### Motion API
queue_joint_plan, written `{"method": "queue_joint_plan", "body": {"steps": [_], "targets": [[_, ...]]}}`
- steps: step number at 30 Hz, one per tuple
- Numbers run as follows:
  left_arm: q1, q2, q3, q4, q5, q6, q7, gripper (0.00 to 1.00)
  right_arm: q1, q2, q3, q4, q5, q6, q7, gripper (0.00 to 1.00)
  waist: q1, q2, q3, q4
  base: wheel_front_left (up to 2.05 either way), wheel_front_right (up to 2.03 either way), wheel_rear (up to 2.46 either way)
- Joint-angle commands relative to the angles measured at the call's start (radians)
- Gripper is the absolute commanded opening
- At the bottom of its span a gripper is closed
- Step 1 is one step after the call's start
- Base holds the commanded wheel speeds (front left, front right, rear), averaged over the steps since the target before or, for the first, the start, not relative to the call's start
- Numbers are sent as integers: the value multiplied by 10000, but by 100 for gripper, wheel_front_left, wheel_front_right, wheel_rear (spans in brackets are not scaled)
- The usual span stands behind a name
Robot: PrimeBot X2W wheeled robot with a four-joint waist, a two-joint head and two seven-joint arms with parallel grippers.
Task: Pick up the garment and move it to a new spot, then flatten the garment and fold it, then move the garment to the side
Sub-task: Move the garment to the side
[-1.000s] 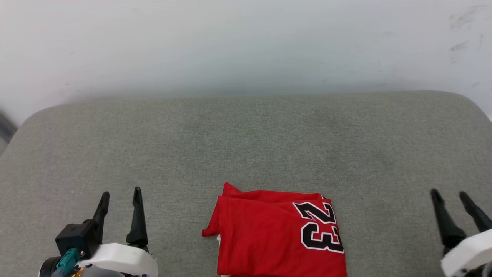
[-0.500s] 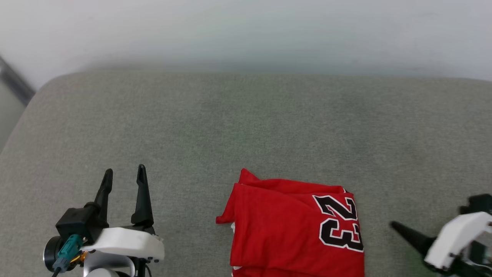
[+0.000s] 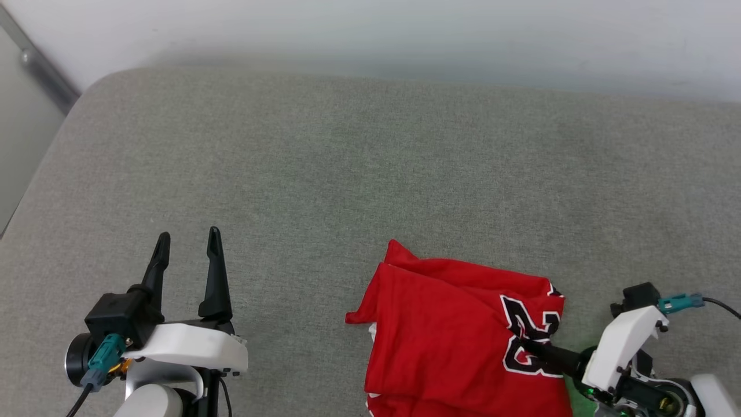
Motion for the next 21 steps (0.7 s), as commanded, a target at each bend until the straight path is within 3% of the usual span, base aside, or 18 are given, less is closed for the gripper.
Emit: {"method": "queue_joint_plan", "body": {"steps": [1,6,12,21], "targets": [[45,-16,-51,43,86,-55,-21,100,-281,-198,391,-35,128,-11,-404,0,0,-1,-299,-208,0,0,0],[238,128,-257,89,175,-109,98,100,-530,-794,1207,-363,-631,-11,-1202,0,0,-1,-853,-849,0,0,0],[236,232,-332,-182,300,-62,152,100,-1149,-1507,1805,-86,-2592,-11,-1800,0,0,-1,-826,-2137,0,0,0],[-580,289,-628,-779,760,-163,275,100,-2645,-1671,1385,695,-4538,-11,-2211,0,0,-1,586,-4346,0,0,0]]}}
